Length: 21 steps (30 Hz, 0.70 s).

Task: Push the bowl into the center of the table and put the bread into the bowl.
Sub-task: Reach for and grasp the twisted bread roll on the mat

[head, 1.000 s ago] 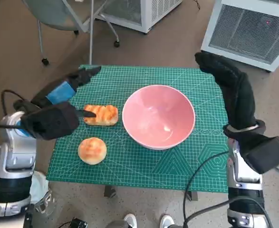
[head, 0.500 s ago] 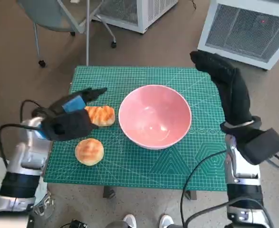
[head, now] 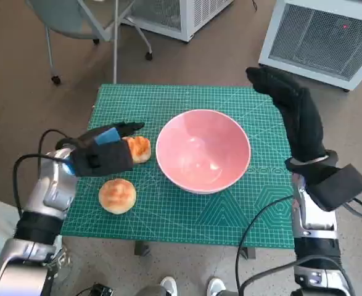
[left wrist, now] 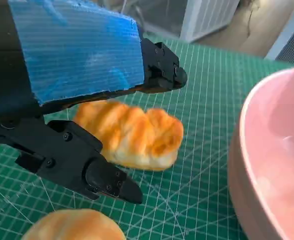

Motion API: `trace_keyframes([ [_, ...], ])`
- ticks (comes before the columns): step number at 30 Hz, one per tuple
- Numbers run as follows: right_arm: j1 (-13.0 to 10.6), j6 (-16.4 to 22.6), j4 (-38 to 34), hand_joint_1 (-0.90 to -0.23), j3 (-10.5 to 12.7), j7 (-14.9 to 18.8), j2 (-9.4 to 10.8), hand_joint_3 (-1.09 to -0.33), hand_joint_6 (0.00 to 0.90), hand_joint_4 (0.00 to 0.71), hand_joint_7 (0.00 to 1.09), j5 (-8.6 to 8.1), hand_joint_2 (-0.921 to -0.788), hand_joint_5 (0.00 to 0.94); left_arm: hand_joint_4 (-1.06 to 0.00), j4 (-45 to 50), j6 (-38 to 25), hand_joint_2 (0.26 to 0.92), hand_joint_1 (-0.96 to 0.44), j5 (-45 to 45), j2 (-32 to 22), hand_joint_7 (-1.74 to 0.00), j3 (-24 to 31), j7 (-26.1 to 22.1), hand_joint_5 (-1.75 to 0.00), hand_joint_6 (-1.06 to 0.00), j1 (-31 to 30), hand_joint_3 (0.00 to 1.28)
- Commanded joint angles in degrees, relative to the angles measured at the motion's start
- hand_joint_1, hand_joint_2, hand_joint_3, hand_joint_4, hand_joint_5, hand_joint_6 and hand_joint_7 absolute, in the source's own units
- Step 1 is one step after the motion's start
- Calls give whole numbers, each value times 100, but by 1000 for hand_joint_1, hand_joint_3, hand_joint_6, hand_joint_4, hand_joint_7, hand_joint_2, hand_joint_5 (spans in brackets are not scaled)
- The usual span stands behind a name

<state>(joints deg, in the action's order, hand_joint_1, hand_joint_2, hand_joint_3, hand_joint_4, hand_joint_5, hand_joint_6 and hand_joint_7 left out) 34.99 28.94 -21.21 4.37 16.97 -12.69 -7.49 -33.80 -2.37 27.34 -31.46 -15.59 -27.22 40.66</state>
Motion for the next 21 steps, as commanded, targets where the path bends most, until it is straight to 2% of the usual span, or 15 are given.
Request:
trace_keyframes([
  [1, -92, -49, -19, -668, -22, 84, -3, -732, -1, 210, 550, 2, -921, 0, -241, -819, 63, 767, -127, 222, 252, -24, -300, 161, -18, -375, 431, 5],
  [5, -116, -63, 7, -662, -14, 115, 1, -733, -1, 208, 549, -37, -921, 0, -321, -1398, 146, 792, -54, 413, 424, -43, -462, 608, -22, -473, 620, 13],
  [6, -123, -72, 21, -658, -12, 119, 4, -734, -1, 208, 549, -44, -921, 0, -448, -1522, 197, 805, -23, 440, 451, -53, -488, 719, -75, -517, 652, 17],
  [7, -131, -77, 30, -657, -10, 123, 5, -734, -1, 208, 549, -49, -921, 0, -497, -1646, 282, 811, -12, 476, 469, -51, -521, 856, -89, -536, 679, 17],
  [8, -135, -80, 34, -653, -8, 127, 6, -735, -1, 207, 548, -52, -921, 0, -566, -1747, 350, 826, 128, 501, 482, -60, -546, 957, -506, -592, 704, 80],
  [9, -148, -91, 54, -651, -7, 131, 10, -735, -1, 207, 548, -60, -921, 0, -588, -1828, 437, 832, 178, 562, 479, -63, -591, 1100, -657, -612, 717, 103],
  [10, -161, -102, 76, -649, -8, 133, 14, -736, -1, 207, 548, -65, -921, 0, -620, -1897, 507, 863, 248, 605, 476, -86, -624, 1207, -867, -679, 731, 95],
  [11, -173, -115, 95, -647, -6, 139, 17, -737, -1, 207, 548, -77, -921, 0, -640, -1940, 578, 884, 292, 658, 462, -101, -666, 1317, -1001, -722, 740, 89],
  [12, -184, -127, 115, -647, -5, 142, 20, -737, -1, 207, 548, -84, -921, 0, -654, -1975, 633, 891, 234, 692, 451, -315, -696, 1394, -1045, -684, 748, 92],
  [13, -192, -136, 124, -646, -1, 147, 21, -737, -1, 207, 547, -96, -921, 0, -661, -2011, 711, 902, 150, 726, 435, -636, -720, 1483, -1122, -617, 754, 108],
  [14, -198, -143, 130, -647, 1, 151, 21, -737, -1, 207, 547, -104, -921, 0, -664, -2048, 771, 908, 96, 747, 425, -834, -739, 1550, -1164, -594, 762, 109],
  [17, -219, -163, 144, -653, 11, 159, 26, -734, -1, 207, 547, -142, -921, 0, -664, -2012, 931, 916, 32, 775, 352, -1055, -756, 1671, -1204, -597, 760, 98],
  [21, -247, -175, 153, -659, 19, 172, 32, -728, -1, 210, 547, -186, -921, 2, -654, -1720, 1000, 919, 9, 705, 226, -1122, -672, 1664, -1226, -616, 715, 91],
])
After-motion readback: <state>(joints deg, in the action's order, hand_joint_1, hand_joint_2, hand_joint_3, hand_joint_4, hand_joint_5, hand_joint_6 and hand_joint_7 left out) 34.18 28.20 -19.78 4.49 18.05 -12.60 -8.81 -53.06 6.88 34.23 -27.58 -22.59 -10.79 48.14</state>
